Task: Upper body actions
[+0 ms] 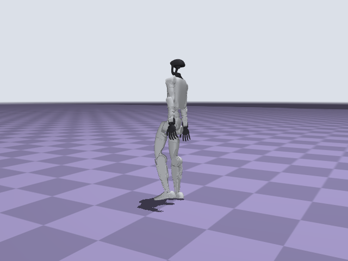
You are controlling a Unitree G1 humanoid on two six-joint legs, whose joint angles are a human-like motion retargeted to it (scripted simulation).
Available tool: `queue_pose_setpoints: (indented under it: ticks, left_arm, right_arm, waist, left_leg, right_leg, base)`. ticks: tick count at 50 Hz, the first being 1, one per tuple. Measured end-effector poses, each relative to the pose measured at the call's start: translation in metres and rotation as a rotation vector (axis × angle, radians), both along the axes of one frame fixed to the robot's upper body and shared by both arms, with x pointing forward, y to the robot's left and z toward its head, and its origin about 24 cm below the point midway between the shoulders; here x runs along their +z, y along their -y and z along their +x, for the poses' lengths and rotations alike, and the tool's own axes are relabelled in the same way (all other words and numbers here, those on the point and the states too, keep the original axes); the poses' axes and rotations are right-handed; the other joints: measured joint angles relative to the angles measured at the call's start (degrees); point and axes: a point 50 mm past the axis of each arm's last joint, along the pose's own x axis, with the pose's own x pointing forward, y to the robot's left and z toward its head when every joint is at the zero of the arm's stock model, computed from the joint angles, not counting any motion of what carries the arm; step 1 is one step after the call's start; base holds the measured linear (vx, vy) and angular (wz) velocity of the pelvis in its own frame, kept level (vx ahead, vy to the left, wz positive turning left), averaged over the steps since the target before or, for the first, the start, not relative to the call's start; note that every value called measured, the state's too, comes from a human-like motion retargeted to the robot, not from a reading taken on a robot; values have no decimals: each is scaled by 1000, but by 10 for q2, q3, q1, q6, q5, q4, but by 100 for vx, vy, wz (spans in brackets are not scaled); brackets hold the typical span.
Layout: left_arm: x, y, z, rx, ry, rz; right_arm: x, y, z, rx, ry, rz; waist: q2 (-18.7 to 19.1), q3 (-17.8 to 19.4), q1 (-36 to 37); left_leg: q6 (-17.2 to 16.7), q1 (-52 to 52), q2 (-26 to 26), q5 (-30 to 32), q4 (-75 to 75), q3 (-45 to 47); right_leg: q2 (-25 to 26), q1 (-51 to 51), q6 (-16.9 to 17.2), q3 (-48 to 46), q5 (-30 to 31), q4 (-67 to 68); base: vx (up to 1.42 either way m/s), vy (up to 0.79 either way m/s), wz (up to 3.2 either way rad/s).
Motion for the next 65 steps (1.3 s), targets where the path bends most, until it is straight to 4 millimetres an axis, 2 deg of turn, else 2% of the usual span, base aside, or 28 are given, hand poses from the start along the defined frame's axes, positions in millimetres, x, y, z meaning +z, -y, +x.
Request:
queue_pose_setpoints:
  ticks: [2, 4, 5, 8, 12, 15, 19, 23, 25, 28, 33, 35, 37, 38, 40, 43, 45, 47, 51, 53, 60, 65]
  left_arm:
    - [3, 1, -12, -21, -51, -21]
    - [5, 5, -24, -31, -102, -61]
    - [6, 7, -29, -32, -124, -83]
    - [10, 23, -48, 0, -201, -220]
    - [16, 45, -68, 56, -258, -403]
    - [19, 52, -76, 39, -279, -447]
    - [17, 48, -73, -27, -262, -419]
    - [14, 39, -64, -78, -222, -380]
    - [12, 34, -60, -79, -203, -351]
    - [11, 30, -55, -27, -174, -296]
    - [7, 24, -43, 119, -104, -213]
    - [6, 20, -39, 156, -80, -181]
    - [5, 18, -34, 178, -63, -158]
    - [5, 18, -33, 185, -58, -153]
    - [3, 15, -26, 188, -39, -140]
    - [0, 10, -10, 166, 3, -131]
    - [-2, 5, 6, 137, 46, -121]
    - [-4, -1, 24, 94, 93, -113]
    - [-5, -5, 39, 60, 136, -101]
    - [-5, -5, 38, 64, 139, -102]
    - [-3, -1, 18, 95, 65, -113]
    - [-2, -4, 21, 81, 49, -96]
  right_arm:
    - [-1, -8, 22, 5, 53, 39]
    - [-2, -17, 43, 6, 100, 97]
    - [-2, -21, 51, 4, 117, 126]
    - [1, -43, 87, -12, 220, 248]
    - [11, -71, 133, -38, 366, 391]
    - [20, -85, 156, -25, 423, 462]
    - [25, -89, 169, 27, 434, 456]
    - [23, -87, 164, 68, 422, 430]
    - [19, -84, 155, 75, 398, 411]
    - [11, -75, 132, 79, 322, 366]
    - [0, -53, 82, 109, 137, 258]
    - [-2, -43, 63, 119, 70, 215]
    - [-3, -34, 45, 121, 18, 171]
    - [-3, -31, 38, 119, 0, 153]
    - [-3, -23, 20, 96, -38, 112]
    - [-2, -15, 6, 53, -51, 77]
    - [-2, -12, 2, 23, -49, 61]
    - [-1, -10, -1, -2, -47, 52]
    - [-1, -10, 1, 26, -41, 52]
    - [-2, -13, 8, 64, -29, 66]
    - [-7, -40, 34, 134, 82, 207]
    - [-8, -49, 35, 137, 111, 257]
  waist:
    - [-11, 16, 3]
    - [-19, 28, 21]
    - [-21, 32, 29]
    - [-19, 42, 58]
    - [-17, 47, 84]
    - [-18, 48, 98]
    - [-21, 47, 109]
    - [-24, 38, 107]
    - [-24, 30, 102]
    - [-24, 14, 92]
    - [-10, -4, 73]
    - [1, -14, 71]
    - [14, -24, 58]
    - [18, -29, 55]
    - [26, -46, 29]
    - [23, -59, 0]
    - [18, -55, -7]
    - [9, -36, 8]
    - [-5, -9, 41]
    - [-7, -5, 45]
    - [-12, -11, 28]
    - [-25, -14, 37]
  left_leg:
    - [13, -57, -8, 57, 100, -31]
    - [26, -117, -19, 80, 197, -48]
    - [21, -140, -20, 76, 237, -50]
    - [24, -236, 23, 51, 402, -19]
    - [25, -342, 39, 31, 552, -10]
    - [19, -384, 40, 29, 600, -7]
    - [25, -387, 47, 30, 594, 0]
    - [27, -347, 32, 37, 517, -3]
    - [20, -316, 11, 43, 458, -15]
    - [16, -247, -15, 51, 340, -35]
    - [47, -72, -42, 77, 49, -70]
    - [31, -9, -56, 9, -59, -113]
    - [29, 38, -34, -57, -131, -64]
    - [39, 47, -32, -69, -157, -53]
    - [57, 66, -25, -59, -221, -16]
    - [49, 56, -21, -40, -244, -1]
    - [57, 43, -28, -45, -236, -18]
    - [67, 31, -41, -55, -213, -55]
    - [67, 46, -45, -65, -203, -32]
    - [71, 53, -48, -69, -207, -25]
    - [90, 74, -58, -79, -228, -14]
    - [100, 80, -71, -89, -228, -17]
  right_leg:
    - [-17, 9, 0, -11, 0, -2]
    - [-29, 12, -2, -11, 2, -2]
    - [-32, 13, -3, -12, 2, -2]
    - [-36, 10, -8, -15, 5, -1]
    - [-39, 8, -15, -14, 7, -2]
    - [-41, 7, -18, -13, 6, -2]
    - [-43, 9, -19, -16, 2, -1]
    - [-45, 11, -16, -24, -2, -4]
    - [-44, 13, -14, -30, -4, -6]
    - [-42, 14, -11, -34, -9, -9]
    - [-16, 16, -7, -34, -19, -5]
    - [3, 14, -7, -26, -22, -4]
    - [20, 12, -6, -25, -24, -4]
    - [24, 11, -5, -23, -24, -5]
    - [33, 4, 0, -32, -25, -8]
    - [25, -7, 6, -52, -24, -13]
    - [19, -11, 10, -59, -20, -16]
    - [12, -7, 10, -57, -13, -17]
    - [-1, -1, 9, -41, -3, -12]
    - [-3, -1, 11, -34, 0, -10]
    - [-7, 1, 22, -22, 7, -4]
    - [-17, 5, 29, -22, 16, -4]
  base:
    - [-22, -11, 39]
    - [-16, -9, 1]
    - [-15, -8, 2]
    - [-12, -4, 1]
    - [-5, -2, -1]
    - [0, 0, 0]
    - [0, 0, 0]
    - [3, -1, 27]
    - [8, 1, 31]
    - [11, 1, 26]
    - [13, 1, 1]
    - [15, 3, -23]
    - [17, 7, 0]
    - [17, 8, 13]
    - [14, 7, 55]
    - [-1, 3, 74]
    - [-4, -1, 40]
    - [3, 1, -25]
    - [6, 8, -65]
    - [7, 12, -47]
    - [12, 14, -19]
    - [13, 15, -11]
